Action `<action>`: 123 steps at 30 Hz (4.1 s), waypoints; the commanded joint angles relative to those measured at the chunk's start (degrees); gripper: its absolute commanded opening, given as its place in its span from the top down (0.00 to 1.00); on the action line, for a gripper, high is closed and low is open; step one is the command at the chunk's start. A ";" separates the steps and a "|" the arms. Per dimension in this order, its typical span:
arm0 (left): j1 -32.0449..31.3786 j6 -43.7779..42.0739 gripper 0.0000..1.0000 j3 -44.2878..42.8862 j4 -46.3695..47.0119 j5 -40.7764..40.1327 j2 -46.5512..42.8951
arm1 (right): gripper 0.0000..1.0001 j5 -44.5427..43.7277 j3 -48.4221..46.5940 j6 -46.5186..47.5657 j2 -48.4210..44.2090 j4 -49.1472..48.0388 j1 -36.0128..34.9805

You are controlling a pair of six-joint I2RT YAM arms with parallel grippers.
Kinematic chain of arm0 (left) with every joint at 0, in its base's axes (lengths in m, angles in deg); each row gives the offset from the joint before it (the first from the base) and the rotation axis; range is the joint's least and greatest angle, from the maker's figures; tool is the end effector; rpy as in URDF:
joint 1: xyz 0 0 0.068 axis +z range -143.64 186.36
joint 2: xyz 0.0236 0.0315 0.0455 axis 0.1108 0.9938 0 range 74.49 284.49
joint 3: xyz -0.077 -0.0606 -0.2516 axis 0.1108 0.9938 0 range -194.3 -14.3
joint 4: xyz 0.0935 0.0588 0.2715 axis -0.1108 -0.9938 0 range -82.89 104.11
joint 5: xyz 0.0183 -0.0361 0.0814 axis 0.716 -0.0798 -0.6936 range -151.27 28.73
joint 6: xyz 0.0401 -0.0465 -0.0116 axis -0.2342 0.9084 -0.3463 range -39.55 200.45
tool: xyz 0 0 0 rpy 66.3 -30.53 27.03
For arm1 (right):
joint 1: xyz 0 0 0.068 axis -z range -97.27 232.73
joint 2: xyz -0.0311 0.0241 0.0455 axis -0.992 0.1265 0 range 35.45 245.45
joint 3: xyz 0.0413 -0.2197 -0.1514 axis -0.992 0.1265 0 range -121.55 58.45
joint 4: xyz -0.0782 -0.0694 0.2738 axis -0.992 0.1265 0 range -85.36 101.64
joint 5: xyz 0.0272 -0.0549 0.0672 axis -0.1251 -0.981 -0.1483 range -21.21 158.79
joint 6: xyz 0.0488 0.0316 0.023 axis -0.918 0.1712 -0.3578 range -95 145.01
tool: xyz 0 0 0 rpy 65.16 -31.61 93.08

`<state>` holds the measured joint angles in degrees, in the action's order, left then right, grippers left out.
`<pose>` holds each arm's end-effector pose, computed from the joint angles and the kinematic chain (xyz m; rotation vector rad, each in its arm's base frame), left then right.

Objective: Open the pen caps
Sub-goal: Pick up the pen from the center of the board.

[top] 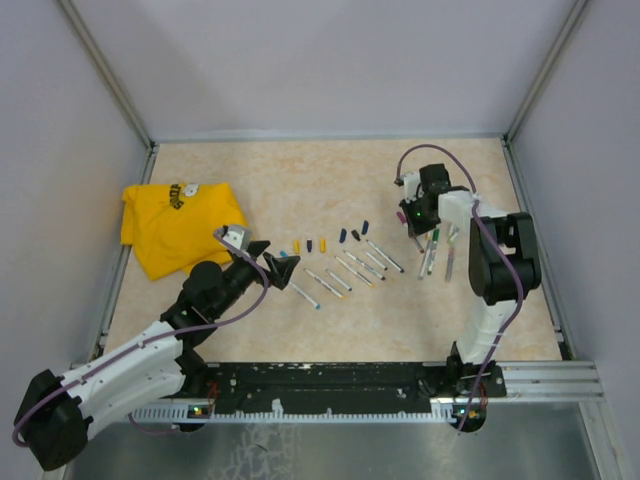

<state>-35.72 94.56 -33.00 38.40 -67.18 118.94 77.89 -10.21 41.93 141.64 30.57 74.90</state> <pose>0.1754 -0.1517 0.2263 0.3156 1.6073 -0.6766 0.3994 0.0625 0.1338 -0.6197 2.5910 0.1614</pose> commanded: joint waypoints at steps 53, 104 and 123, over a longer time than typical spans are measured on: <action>0.25 2.41 0.00 -0.37 0.67 2.84 -1.73 | 0.76 0.60 0.72 1.55 -1.32 1.53 -0.67; 0.25 7.05 0.00 1.08 7.16 7.84 2.39 | 1.00 4.88 0.77 2.32 -1.33 1.87 -2.26; 0.34 10.55 0.00 2.38 12.01 10.76 4.81 | 1.00 6.24 2.92 1.90 -7.25 -1.74 -2.25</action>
<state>-35.66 103.81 -31.42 46.99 -57.91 123.36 82.94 -7.53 43.86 138.18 30.77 72.99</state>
